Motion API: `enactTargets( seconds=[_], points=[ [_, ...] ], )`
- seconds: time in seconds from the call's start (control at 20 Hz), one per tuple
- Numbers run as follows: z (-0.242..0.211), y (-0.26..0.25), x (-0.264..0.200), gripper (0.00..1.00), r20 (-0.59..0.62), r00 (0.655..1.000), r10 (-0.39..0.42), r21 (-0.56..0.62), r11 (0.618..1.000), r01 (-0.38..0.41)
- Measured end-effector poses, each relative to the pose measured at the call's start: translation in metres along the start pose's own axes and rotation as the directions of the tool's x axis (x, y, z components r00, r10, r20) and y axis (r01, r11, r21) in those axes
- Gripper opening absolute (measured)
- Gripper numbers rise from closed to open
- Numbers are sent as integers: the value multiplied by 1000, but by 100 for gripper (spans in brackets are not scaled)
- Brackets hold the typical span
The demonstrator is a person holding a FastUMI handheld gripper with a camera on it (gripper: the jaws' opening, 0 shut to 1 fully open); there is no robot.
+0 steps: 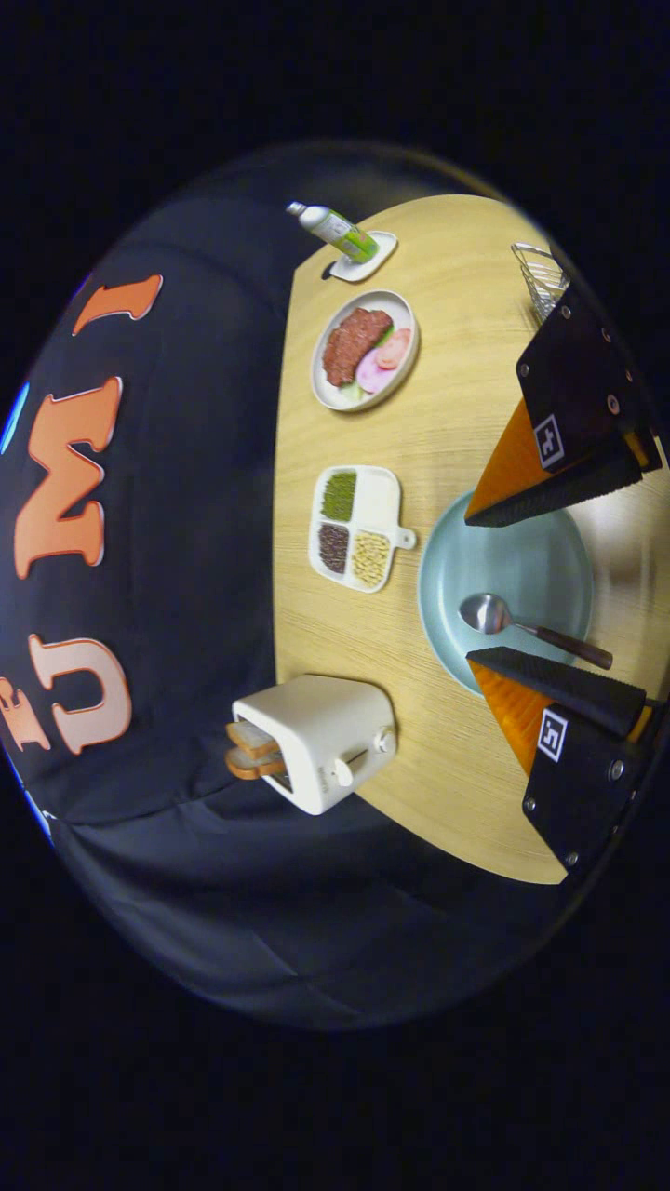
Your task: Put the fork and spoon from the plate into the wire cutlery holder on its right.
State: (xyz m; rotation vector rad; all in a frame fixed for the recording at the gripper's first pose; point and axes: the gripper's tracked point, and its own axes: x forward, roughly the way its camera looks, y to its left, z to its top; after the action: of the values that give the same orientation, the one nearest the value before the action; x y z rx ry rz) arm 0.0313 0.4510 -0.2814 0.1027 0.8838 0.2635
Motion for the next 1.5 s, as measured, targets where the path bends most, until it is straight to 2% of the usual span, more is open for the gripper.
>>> enactTargets(
  seconds=[0.2,0.35,0.6,0.75,0.85,0.95,1.05,1.2,1.25,1.4,1.5],
  points=[
    [-37,16,27,78,-180,984,12,8,1000,-11],
    [-70,18,39,79,-331,944,-6,1,1000,6],
    [-90,29,52,78,-451,892,14,13,1000,-9],
    [-101,30,59,75,-520,854,4,26,1000,11],
    [-107,31,61,66,-560,828,3,45,999,27],
    [-110,27,61,60,-577,817,-8,45,998,41],
    [-113,26,60,47,-589,808,-8,45,998,43],
    [-120,21,58,16,-615,788,-21,34,998,53],
    [-120,21,57,13,-613,790,-13,48,997,54],
    [-104,15,53,7,-557,830,1,61,997,40],
    [-93,4,44,6,-523,852,6,69,997,35]
  ],
)
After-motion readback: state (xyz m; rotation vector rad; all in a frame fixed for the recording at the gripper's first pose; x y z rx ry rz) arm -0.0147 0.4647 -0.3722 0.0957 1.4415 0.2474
